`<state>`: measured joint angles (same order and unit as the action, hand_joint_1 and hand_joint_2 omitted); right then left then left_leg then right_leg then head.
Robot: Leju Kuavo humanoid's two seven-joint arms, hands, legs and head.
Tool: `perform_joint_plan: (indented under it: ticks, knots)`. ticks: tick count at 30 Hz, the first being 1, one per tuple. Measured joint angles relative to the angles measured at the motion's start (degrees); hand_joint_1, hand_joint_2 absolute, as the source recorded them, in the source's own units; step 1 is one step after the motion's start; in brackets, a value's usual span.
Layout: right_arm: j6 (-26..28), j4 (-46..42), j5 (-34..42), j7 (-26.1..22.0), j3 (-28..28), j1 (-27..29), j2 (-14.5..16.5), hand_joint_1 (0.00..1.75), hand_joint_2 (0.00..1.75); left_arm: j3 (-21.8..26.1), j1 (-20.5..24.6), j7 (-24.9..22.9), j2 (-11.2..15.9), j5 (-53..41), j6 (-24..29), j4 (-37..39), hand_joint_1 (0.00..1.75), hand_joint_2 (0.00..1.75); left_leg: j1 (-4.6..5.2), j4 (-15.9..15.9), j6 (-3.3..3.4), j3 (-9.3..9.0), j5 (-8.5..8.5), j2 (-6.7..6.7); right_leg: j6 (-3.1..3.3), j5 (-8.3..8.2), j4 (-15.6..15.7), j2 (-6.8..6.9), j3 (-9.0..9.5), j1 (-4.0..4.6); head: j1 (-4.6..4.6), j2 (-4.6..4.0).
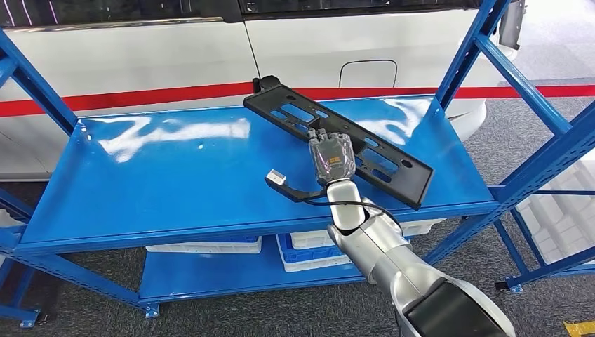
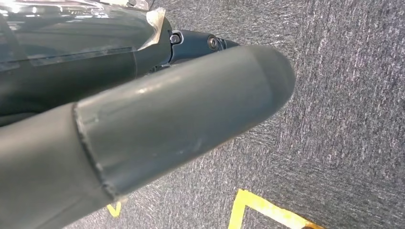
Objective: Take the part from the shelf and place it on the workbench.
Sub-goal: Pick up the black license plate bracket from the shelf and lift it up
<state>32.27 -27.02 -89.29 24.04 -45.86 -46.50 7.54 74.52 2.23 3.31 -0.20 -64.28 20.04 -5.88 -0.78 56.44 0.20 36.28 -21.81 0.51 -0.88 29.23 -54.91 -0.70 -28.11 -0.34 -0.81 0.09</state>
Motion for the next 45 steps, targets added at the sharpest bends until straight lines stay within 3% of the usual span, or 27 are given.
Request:
perform_joint_plan:
  ticks: [14,21,25,31,38,40,42,44,45]
  knots:
    - [3.74,-8.57,0.00,2.16,-5.92,-2.83,-1.72,1.75,1.75,2.31,-0.01,4.42,-2.25,1.26,2.88,0.00,0.00,0.00,0.01,0.00,0.00,0.00,0.00,0.00,0.00,0.00,0.00,0.00,0.00,0.00,-0.01,0.00]
    - [5.23,-13.34,0.00,4.08,-8.34,-3.36,-3.10,1.75,1.75,2.49,0.04,7.42,-2.56,1.43,0.17,0.00,0.00,0.00,0.00,0.00,0.00,0.00,0.00,0.00,0.00,0.00,0.00,0.00,0.00,0.00,0.00,0.00]
    - [5.69,-16.57,0.00,4.12,-9.52,-3.69,-3.85,1.75,1.75,2.83,0.09,7.54,-2.57,1.70,-0.36,0.00,0.00,1.75,0.00,0.00,0.00,0.00,0.00,0.00,0.00,0.00,0.00,0.00,0.00,0.00,0.00,0.00]
    - [6.59,-26.50,0.00,2.21,-11.31,-3.76,-4.71,1.75,1.75,3.20,0.53,8.24,-2.57,1.21,-0.20,0.00,0.00,1.75,0.00,0.00,0.00,0.00,0.00,-0.01,0.01,0.01,0.00,0.00,-0.02,0.00,0.00,0.00]
    - [6.59,-39.12,0.00,-0.17,-12.80,-3.73,-5.61,1.75,1.75,3.86,1.05,12.51,-2.65,1.79,-1.21,0.00,0.00,1.75,-0.01,-0.01,-0.02,0.00,-0.02,0.00,-0.02,0.06,0.00,0.00,-0.03,0.00,0.01,0.00]
    - [6.59,-41.23,0.00,-0.52,-13.04,-3.68,-5.94,1.75,1.75,3.88,1.15,13.66,-2.79,1.76,-0.42,-0.01,0.00,0.87,0.00,-0.01,-0.02,0.00,-0.02,0.00,-0.03,0.06,0.00,0.00,-0.03,0.00,0.01,0.00]
    - [6.58,-43.12,0.00,-1.41,-13.07,-3.56,-6.16,1.75,1.75,3.93,1.33,15.43,-3.03,1.76,0.05,-0.02,0.00,0.87,0.01,-0.01,-0.02,0.00,-0.01,0.00,-0.04,0.05,0.00,0.00,-0.02,-0.01,0.01,0.00]
    - [6.57,-44.86,0.00,-3.31,-12.70,-3.15,-6.19,1.75,1.75,4.04,1.69,16.97,-3.25,1.79,-0.21,-0.02,0.00,1.75,0.02,-0.01,-0.01,0.00,-0.01,0.01,-0.05,0.05,0.00,0.00,-0.01,-0.01,0.01,0.00]
    - [6.57,-45.71,0.00,-4.54,-12.29,-2.73,-6.14,1.75,1.75,4.11,1.88,17.37,-3.34,1.82,-0.21,-0.03,0.00,1.75,0.01,-0.01,-0.01,0.00,-0.01,0.01,-0.05,0.05,0.00,0.00,0.00,-0.01,0.01,0.00]
